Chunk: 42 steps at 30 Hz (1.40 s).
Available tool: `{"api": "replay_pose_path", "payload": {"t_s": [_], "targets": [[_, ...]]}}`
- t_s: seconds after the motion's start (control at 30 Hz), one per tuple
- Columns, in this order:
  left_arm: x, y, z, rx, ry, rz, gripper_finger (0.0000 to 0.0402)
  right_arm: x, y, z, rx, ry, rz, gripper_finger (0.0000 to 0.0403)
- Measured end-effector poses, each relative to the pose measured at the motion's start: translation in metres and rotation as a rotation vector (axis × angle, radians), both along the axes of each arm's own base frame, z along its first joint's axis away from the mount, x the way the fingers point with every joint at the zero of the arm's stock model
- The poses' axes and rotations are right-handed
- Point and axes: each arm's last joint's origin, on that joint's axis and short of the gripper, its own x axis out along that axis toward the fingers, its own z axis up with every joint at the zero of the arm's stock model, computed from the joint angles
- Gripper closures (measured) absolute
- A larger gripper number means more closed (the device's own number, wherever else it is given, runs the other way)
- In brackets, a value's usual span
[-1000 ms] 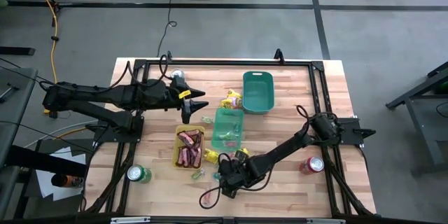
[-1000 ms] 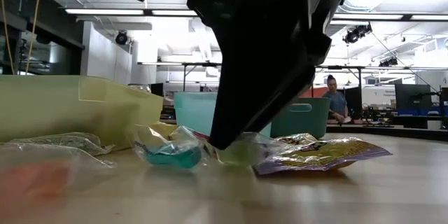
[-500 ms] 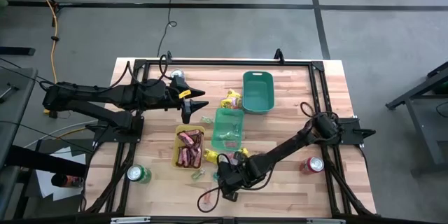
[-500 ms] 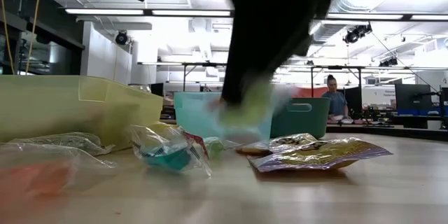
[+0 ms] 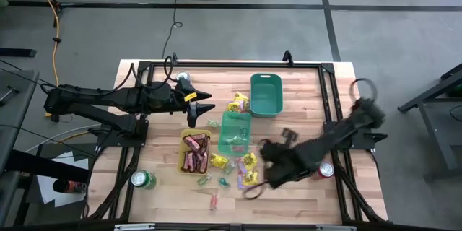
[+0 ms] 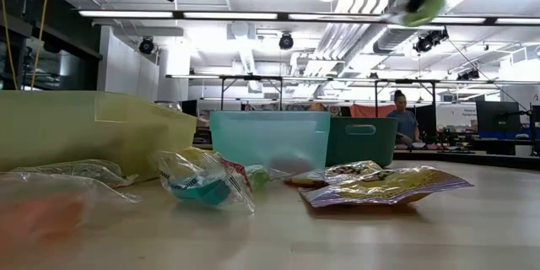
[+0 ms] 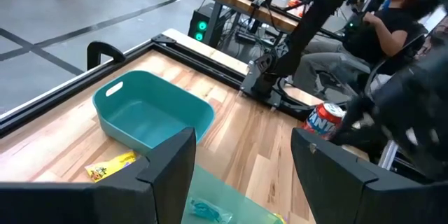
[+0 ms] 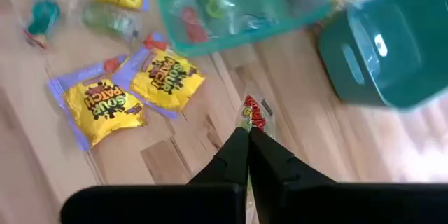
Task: Sort candy
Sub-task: Put the green gummy into the light blue bin
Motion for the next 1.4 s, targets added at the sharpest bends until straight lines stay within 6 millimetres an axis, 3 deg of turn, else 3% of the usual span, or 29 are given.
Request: {"api": "replay_pose_path", "payload": {"t_s": [0.2,0.37,0.5,0.7,1.0,1.4], "targets": [[0.0,0.0,0.001,0.001,-0.012,0.0,0.0179,-0.07,-0.027,-0.015,0.113,-0.266,-0.093,0.0402],[0.001,0.0,0.004,0.002,-0.041,0.015,0.0179,-0.094,-0.049,-0.043,0.264,-0.513,-0.052,0.0403],[0.001,0.002,0.006,0.004,-0.069,0.059,0.0179,-0.085,-0.063,-0.06,0.327,-0.796,0.034,0.0403],[0.002,0.002,0.011,0.005,-0.117,0.079,0.0179,-0.062,-0.083,-0.055,0.268,-1.129,0.124,0.0403],[0.002,0.002,0.015,0.002,-0.164,0.072,0.0179,-0.011,-0.099,-0.025,0.046,-1.137,0.257,0.0403],[0.003,0.001,0.015,0.048,-0.148,0.028,0.0179,0.005,-0.122,-0.034,0.091,-1.118,0.186,0.0403]]}}
